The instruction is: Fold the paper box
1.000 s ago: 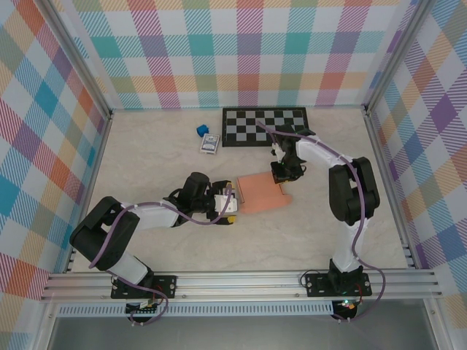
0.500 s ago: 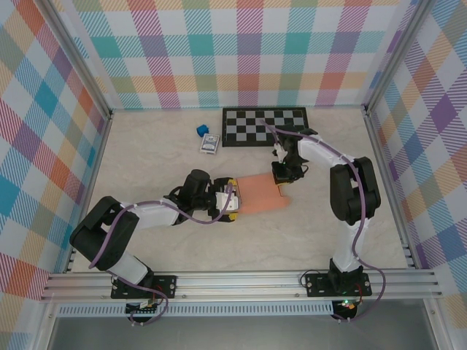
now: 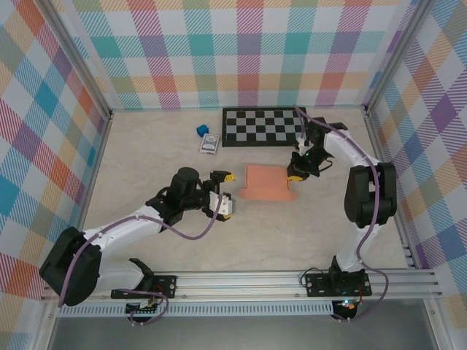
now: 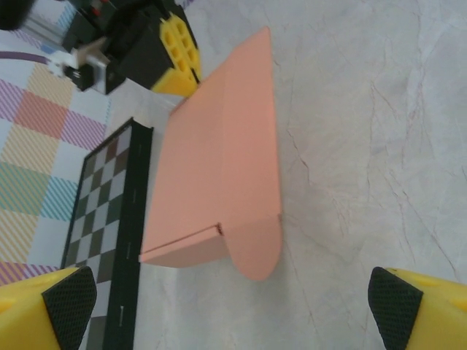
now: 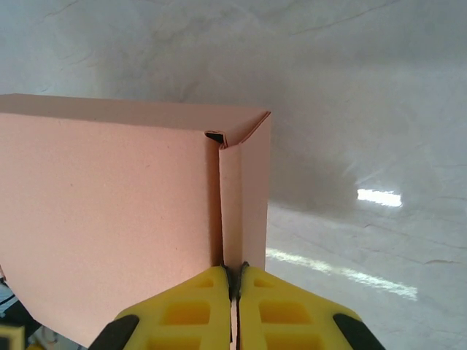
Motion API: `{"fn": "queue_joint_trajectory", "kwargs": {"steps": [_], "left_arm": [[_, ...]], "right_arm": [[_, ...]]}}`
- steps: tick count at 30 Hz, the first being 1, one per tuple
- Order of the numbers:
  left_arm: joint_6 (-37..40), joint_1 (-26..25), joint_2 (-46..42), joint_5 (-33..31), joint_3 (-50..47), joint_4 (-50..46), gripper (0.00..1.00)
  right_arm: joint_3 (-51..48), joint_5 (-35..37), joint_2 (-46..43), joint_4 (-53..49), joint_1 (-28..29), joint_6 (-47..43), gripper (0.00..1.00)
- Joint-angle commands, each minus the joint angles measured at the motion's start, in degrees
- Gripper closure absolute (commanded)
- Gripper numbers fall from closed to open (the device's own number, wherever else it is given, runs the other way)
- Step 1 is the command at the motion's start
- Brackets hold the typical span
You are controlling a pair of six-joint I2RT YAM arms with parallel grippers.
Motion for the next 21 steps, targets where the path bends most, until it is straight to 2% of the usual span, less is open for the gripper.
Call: {"fn": "queue_joint_trajectory", "kwargs": {"steps": [1, 6, 14, 18, 21], "left_arm": [[2.73, -0.25, 3.99, 0.18, -0.45, 0.43, 0.02], [4.42, 0.74, 6.37, 1.63, 1.73, 0.54, 0.02], [3.53, 3.03, 2.81, 2.73, 2.13, 2.38, 0.02], [7.13, 4.53, 2.37, 4.09, 3.45, -1.87, 0.02], [9.79, 5.1, 3.51, 3.79, 2.45, -0.68, 0.02]], "right_arm": [[0.42, -6.38, -0.71, -2.92, 0.13, 0.04, 0.92], [-0.61, -10.76, -2.19, -3.15, -1.7, -0.42, 0.92], [-2.64, -12.45, -2.21, -4.56, -2.42, -3.52, 0.93], [-3.1, -13.52, -2.07, -4.66, -2.42, -4.21, 0.94], [-3.09, -14.32, -1.98, -5.15, -2.43, -4.76, 0.94]]}}
